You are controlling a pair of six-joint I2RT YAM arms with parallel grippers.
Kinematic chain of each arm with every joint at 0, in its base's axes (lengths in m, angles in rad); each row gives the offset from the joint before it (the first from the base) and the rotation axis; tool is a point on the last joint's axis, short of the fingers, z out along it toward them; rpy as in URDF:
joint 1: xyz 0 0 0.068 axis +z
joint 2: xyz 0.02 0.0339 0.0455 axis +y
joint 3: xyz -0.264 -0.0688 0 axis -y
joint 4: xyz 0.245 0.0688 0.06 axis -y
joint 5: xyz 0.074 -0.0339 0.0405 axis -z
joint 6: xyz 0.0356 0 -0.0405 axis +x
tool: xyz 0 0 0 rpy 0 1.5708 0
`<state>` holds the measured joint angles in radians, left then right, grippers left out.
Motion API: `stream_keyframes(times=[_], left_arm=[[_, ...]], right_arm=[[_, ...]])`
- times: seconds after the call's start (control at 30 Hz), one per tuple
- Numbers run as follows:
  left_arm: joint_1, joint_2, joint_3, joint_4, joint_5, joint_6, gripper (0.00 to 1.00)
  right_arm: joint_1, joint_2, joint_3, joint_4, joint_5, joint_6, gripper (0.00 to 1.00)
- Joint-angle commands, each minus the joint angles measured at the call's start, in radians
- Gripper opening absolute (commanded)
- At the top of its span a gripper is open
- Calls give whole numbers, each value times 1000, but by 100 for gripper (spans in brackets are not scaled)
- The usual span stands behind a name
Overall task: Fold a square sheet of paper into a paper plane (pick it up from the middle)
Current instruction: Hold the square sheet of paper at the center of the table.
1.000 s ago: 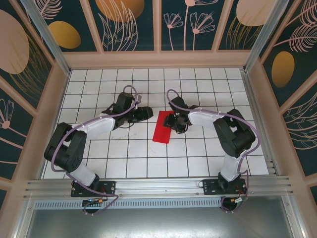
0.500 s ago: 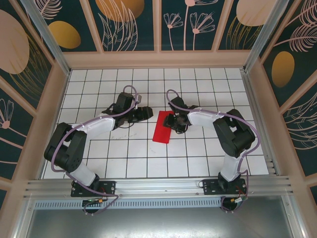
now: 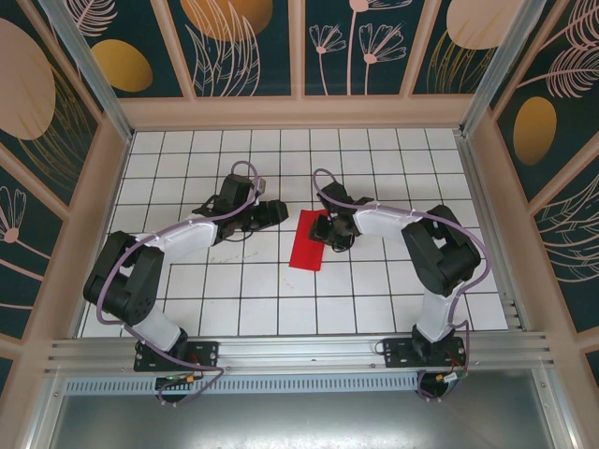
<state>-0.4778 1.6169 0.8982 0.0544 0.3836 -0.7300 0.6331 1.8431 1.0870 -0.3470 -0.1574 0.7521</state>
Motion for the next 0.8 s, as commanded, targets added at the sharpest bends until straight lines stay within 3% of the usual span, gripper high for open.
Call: stream_keyframes(times=[0.0,0.77], left_arm=[[2,8,24,-16,-6,4,58],[3,-5,-1,-3,4,6,56]], right_arm=[[14,93,-25,17,41,-30,52],[6,123,-14,30,16,-4,52]])
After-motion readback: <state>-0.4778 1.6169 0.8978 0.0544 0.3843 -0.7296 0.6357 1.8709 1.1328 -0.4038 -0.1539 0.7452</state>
